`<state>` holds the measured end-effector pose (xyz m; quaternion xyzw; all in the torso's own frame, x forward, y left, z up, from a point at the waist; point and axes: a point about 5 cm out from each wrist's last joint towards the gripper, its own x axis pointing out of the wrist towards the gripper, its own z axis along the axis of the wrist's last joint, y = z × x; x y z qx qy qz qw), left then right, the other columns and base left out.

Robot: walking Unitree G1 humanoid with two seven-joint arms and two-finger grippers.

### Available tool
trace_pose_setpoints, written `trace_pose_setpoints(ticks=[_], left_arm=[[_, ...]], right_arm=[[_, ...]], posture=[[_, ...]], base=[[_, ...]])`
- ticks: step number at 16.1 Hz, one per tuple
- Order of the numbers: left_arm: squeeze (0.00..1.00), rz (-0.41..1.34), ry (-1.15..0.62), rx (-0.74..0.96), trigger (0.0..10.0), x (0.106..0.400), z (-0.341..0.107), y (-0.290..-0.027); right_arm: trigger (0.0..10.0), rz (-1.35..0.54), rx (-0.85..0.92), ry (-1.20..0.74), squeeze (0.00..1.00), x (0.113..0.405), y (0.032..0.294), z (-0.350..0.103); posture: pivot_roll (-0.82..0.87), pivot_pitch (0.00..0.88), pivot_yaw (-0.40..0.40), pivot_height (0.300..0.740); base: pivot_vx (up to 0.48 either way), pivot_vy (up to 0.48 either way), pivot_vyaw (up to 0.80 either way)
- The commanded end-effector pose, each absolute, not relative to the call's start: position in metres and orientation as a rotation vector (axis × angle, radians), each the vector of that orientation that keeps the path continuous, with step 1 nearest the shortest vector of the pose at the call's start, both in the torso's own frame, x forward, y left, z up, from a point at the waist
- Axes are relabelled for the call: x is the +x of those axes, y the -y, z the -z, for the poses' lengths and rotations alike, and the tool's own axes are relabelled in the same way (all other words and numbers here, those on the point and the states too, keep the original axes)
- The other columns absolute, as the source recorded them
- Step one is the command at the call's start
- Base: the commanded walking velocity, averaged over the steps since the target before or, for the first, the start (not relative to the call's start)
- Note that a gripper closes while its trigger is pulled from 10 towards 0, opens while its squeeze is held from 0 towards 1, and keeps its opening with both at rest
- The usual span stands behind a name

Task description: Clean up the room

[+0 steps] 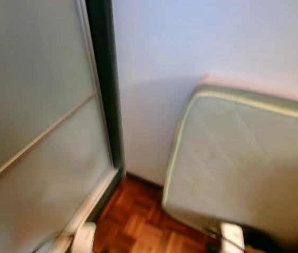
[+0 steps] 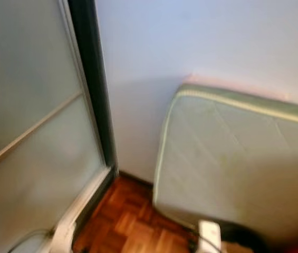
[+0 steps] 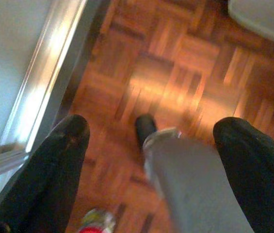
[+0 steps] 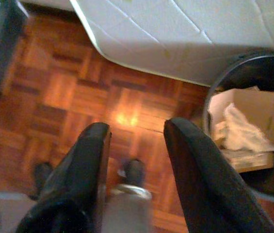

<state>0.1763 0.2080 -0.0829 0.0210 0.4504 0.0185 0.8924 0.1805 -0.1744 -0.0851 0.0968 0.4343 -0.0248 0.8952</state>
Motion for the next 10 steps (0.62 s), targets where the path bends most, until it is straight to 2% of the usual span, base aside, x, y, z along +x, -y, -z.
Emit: trace_pose_setpoints(ticks=[1, 10], left_arm=[[0.0, -0.028, -0.903, 0.034, 10.0, 0.187, 0.0785, -0.2031], [0.0, -0.03, -0.879, 0.027, 10.0, 0.19, 0.0765, -0.2037]], right_arm=[[10.0, 0.071, 0.197, -0.914, 0.0, 0.1762, 0.1811, 0.0866], [10.0, 0.062, 0.185, -0.933, 0.0, 0.1741, 0.1795, 0.088]], posture=[[0.03, 0.0, -0.049, 0.74], [0.03, 0.0, -0.047, 0.74]], base=[[0.0, 0.0, -0.8], [0.0, 0.0, -0.79]])
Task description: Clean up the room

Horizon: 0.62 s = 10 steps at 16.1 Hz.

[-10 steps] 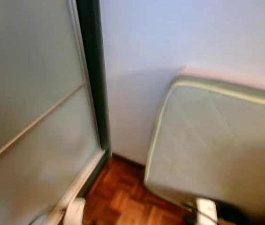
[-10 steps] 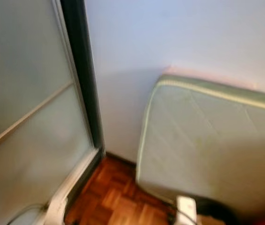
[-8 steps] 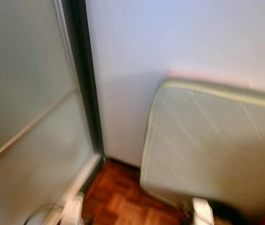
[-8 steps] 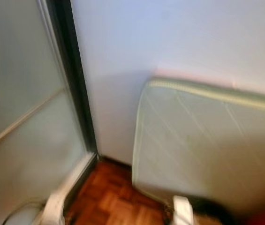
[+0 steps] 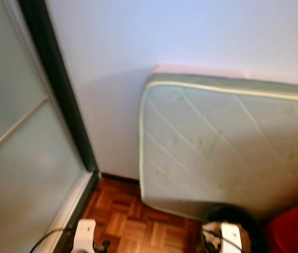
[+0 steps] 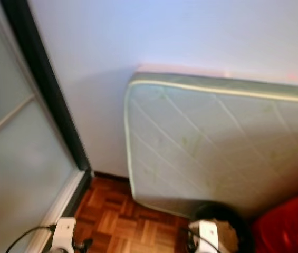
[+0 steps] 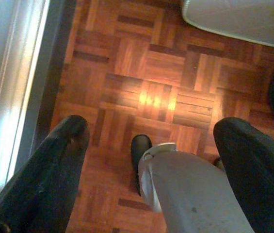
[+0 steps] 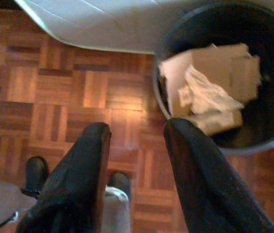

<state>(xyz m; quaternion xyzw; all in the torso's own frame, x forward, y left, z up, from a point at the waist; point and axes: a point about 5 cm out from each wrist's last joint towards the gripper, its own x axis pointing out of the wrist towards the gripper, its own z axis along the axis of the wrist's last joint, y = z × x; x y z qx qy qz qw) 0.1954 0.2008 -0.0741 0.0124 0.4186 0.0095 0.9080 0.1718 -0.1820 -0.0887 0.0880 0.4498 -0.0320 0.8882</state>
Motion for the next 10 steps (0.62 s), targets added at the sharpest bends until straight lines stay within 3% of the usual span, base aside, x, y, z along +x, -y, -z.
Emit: trace_pose_setpoints(ticks=[1, 2, 5, 9, 10], left_arm=[[0.0, -0.031, -0.875, 0.028, 10.0, 0.1905, 0.0761, -0.2039], [0.0, -0.03, -0.872, 0.033, 10.0, 0.1911, 0.0757, -0.2041], [0.0, -0.015, -0.859, 0.043, 10.0, 0.1948, 0.0739, -0.2025], [0.0, -0.012, -0.844, 0.057, 10.0, 0.1982, 0.0718, -0.2027], [0.0, -0.011, -0.839, 0.059, 10.0, 0.1988, 0.0714, -0.2028]], right_arm=[[10.0, 0.061, 0.183, -0.933, 0.0, 0.1744, 0.1791, 0.088], [10.0, 0.061, 0.183, -0.933, 0.0, 0.1747, 0.1787, 0.0879], [10.0, 0.059, 0.181, -0.933, 0.0, 0.1751, 0.1784, 0.0877], [10.0, 0.053, 0.175, -0.935, 0.0, 0.1759, 0.1781, 0.0875], [10.0, 0.053, 0.175, -0.934, 0.0, 0.176, 0.1781, 0.0874]], posture=[[0.03, 0.0, -0.047, 0.74], [0.03, 0.0, -0.047, 0.74], [0.03, 0.0, -0.048, 0.74], [0.03, 0.0, -0.054, 0.74], [0.03, 0.0, -0.054, 0.74]], base=[[0.0, 0.0, -0.79], [0.0, 0.0, -0.79], [0.0, -0.4, -0.79], [0.0, 0.0, -0.79], [0.0, -0.371, -0.78]])
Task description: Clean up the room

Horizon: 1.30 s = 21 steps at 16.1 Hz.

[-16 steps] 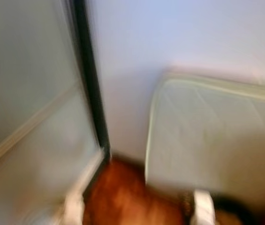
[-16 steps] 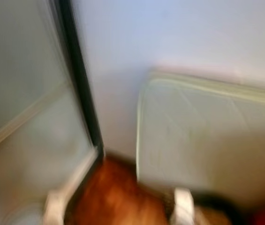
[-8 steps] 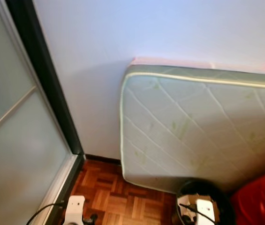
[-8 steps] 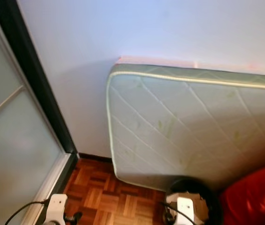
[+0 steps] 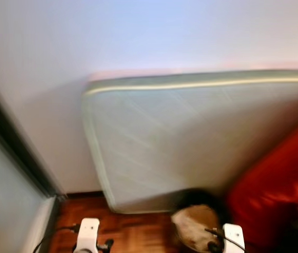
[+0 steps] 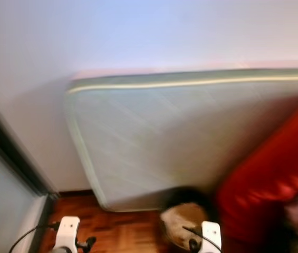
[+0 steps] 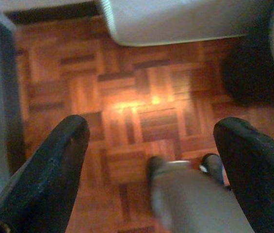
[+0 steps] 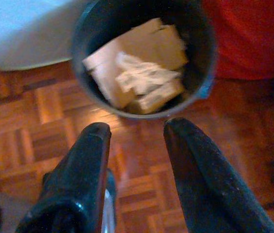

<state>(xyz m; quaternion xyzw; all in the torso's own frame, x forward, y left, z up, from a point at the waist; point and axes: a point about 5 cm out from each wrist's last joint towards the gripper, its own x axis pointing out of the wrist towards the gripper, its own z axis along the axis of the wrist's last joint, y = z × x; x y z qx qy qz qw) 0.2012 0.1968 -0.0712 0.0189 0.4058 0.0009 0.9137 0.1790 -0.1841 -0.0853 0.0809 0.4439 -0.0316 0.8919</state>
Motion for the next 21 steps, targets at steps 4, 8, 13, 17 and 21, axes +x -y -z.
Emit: trace_pose_setpoints(ticks=[4, 8, 13, 17, 21], left_arm=[[0.0, -0.024, -0.823, 0.036, 10.0, 0.2014, 0.0698, -0.2024], [0.0, -0.02, -0.819, 0.037, 10.0, 0.2029, 0.0691, -0.202], [0.0, 0.0, -0.82, 0.065, 10.0, 0.2041, 0.0686, -0.2009], [0.0, -0.01, -0.822, 0.052, 10.0, 0.2032, 0.0692, -0.2007], [0.0, -0.01, -0.821, 0.043, 10.0, 0.2036, 0.0691, -0.2002]], right_arm=[[10.0, 0.053, 0.175, -0.933, 0.0, 0.1767, 0.178, 0.0871], [10.0, 0.056, 0.175, -0.936, 0.0, 0.1767, 0.1783, 0.0872], [10.0, 0.056, 0.174, -0.94, 0.0, 0.1762, 0.178, 0.0875], [10.0, 0.059, 0.173, -0.942, 0.0, 0.1753, 0.1785, 0.0879], [10.0, 0.057, 0.172, -0.944, 0.0, 0.175, 0.1789, 0.088]], posture=[[0.04, 0.0, -0.054, 0.74], [0.03, 0.0, -0.051, 0.74], [0.03, 0.0, -0.051, 0.74], [0.03, 0.0, -0.051, 0.74], [0.03, 0.0, -0.055, 0.74]], base=[[0.0, -0.099, -0.78], [0.0, 0.0, -0.78], [0.0, -0.192, -0.78], [0.0, -0.12, -0.77], [0.0, 0.0, -0.77]])
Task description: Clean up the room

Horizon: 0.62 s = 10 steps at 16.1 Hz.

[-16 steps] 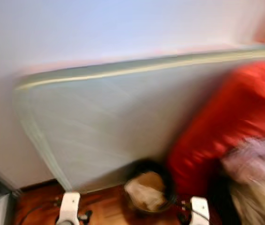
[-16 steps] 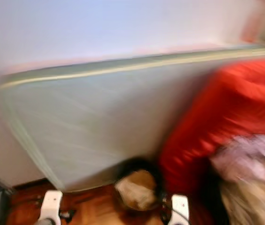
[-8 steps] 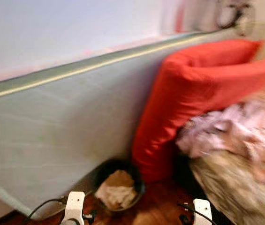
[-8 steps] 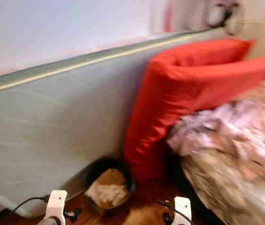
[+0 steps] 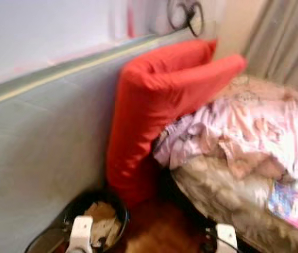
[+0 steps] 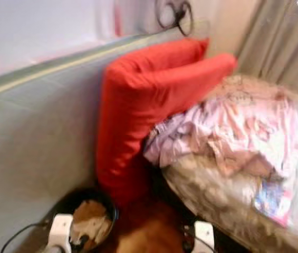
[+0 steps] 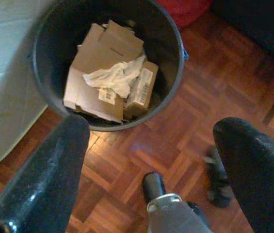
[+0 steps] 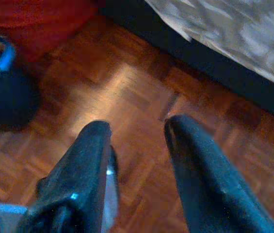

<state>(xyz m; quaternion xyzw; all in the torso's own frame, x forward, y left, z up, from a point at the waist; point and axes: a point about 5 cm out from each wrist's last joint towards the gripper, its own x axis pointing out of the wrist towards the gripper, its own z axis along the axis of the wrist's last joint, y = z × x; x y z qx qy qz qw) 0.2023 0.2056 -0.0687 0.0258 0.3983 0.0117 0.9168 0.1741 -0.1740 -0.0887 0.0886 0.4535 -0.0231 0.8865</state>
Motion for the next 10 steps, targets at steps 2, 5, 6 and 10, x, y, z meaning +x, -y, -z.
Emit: trace_pose_setpoints(ticks=[2, 5, 6, 10], left_arm=[[0.0, -0.011, -0.821, 0.044, 10.0, 0.2037, 0.0691, -0.2002], [0.0, -0.011, -0.82, 0.039, 10.0, 0.2045, 0.0689, -0.1984], [0.0, -0.011, -0.821, 0.038, 10.0, 0.2051, 0.0687, -0.1981], [0.0, -0.012, -0.837, 0.045, 10.0, 0.2023, 0.07, -0.2013]], right_arm=[[10.0, 0.06, 0.172, -0.944, 0.0, 0.1752, 0.1793, 0.0879], [10.0, 0.058, 0.168, -0.947, 0.0, 0.1758, 0.18, 0.0876], [10.0, 0.055, 0.166, -0.944, 0.0, 0.1769, 0.1801, 0.0871], [10.0, 0.058, 0.158, -0.936, 0.0, 0.1777, 0.1796, 0.0867]], posture=[[0.03, 0.0, -0.054, 0.74], [0.02, 0.0, -0.066, 0.74], [0.01, 0.0, -0.068, 0.74], [-0.05, 0.0, -0.059, 0.74]], base=[[0.0, 0.0, -0.77], [0.0, 0.0, -0.77], [0.0, 0.0, -0.77], [0.0, 0.0, -0.76]])
